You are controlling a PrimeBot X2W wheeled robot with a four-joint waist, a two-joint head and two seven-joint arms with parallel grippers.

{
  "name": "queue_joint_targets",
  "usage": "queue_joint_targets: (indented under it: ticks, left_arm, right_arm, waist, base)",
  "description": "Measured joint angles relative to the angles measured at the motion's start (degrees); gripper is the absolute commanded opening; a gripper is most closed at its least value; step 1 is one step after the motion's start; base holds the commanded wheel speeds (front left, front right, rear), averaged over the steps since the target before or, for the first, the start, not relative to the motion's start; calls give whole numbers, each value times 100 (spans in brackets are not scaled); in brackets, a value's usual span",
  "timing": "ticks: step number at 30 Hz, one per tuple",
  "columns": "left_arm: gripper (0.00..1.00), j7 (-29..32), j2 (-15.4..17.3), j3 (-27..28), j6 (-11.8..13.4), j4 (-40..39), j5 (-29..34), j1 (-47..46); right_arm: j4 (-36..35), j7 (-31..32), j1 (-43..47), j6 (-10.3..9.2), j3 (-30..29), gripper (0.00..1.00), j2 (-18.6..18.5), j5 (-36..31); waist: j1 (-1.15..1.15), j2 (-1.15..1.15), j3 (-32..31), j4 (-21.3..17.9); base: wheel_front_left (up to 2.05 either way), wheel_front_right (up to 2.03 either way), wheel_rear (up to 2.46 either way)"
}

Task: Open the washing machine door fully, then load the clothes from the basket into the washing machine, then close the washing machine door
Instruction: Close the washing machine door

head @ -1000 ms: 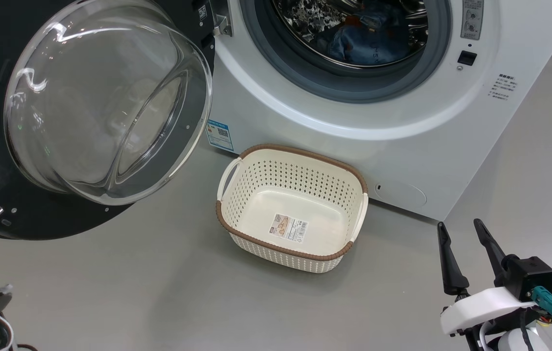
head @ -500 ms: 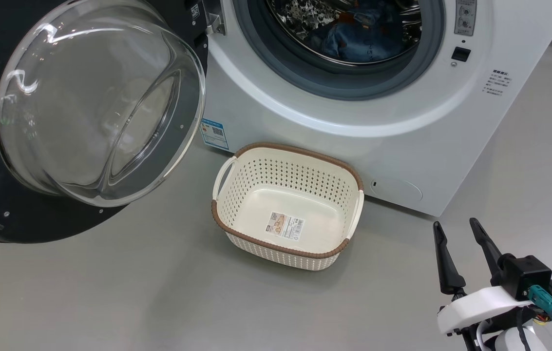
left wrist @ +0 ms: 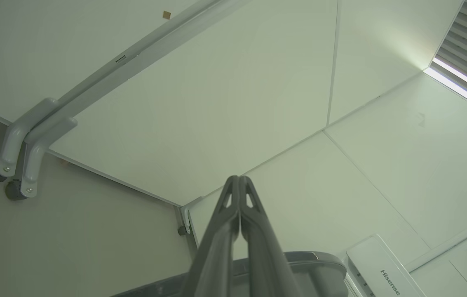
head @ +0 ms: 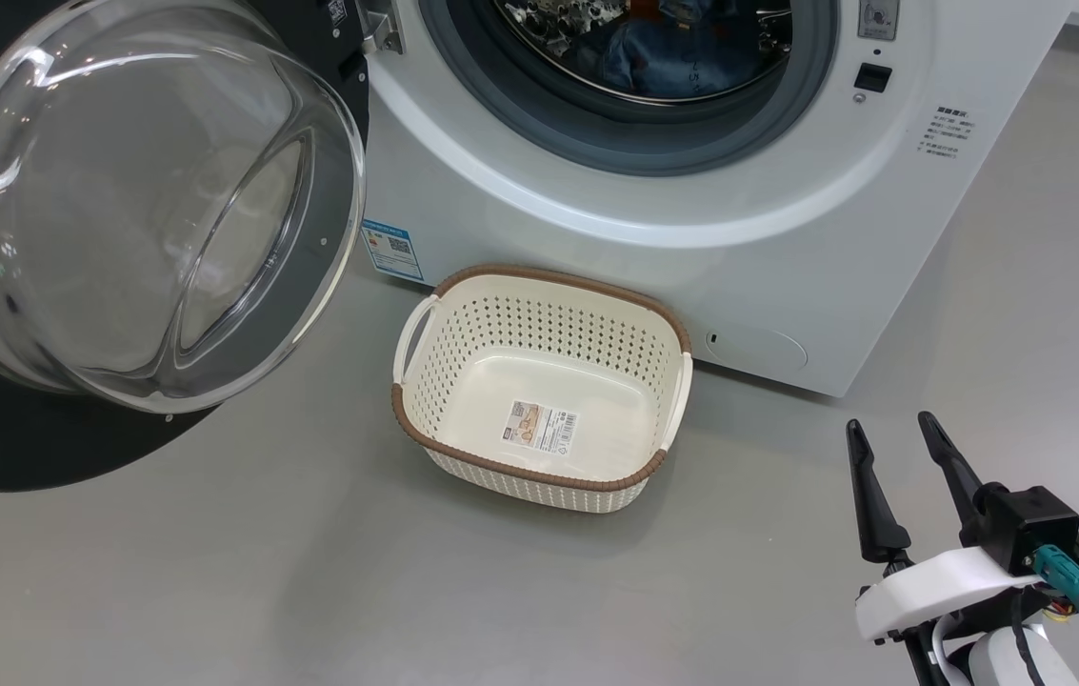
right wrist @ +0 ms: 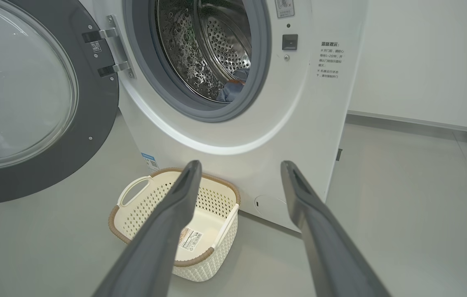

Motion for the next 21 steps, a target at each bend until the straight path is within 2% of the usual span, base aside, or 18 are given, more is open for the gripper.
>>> queue_joint_targets:
  ticks: [4,15,18,21]
  left_arm:
    - [0,250,-2,192,126,291,-525,-228]
    - [0,1073,291,423,335,865,-1308,-477]
    - [0,1354,401,404,510,1168,-1325,-506]
    - [0,1489,528,411,583,1345,-1323,-504]
  right_arm:
    - [-1,0,-27,0,-3,100,-35,0]
    - [-8,1,-120,1,41,100,-88,-2]
    - [-9,1,-120,1,25,100,-118,-2]
    - [-9,1,-120,1,30,100,-115,-2]
  waist:
    - [0,0,51,-51]
    - [0,0,139,-163]
    - [0,0,144,-176]
    - [0,0,146,-190]
  base:
    - [0,0,0]
    - [0,0,0]
    - [0,0,0]
    - [0,0,0]
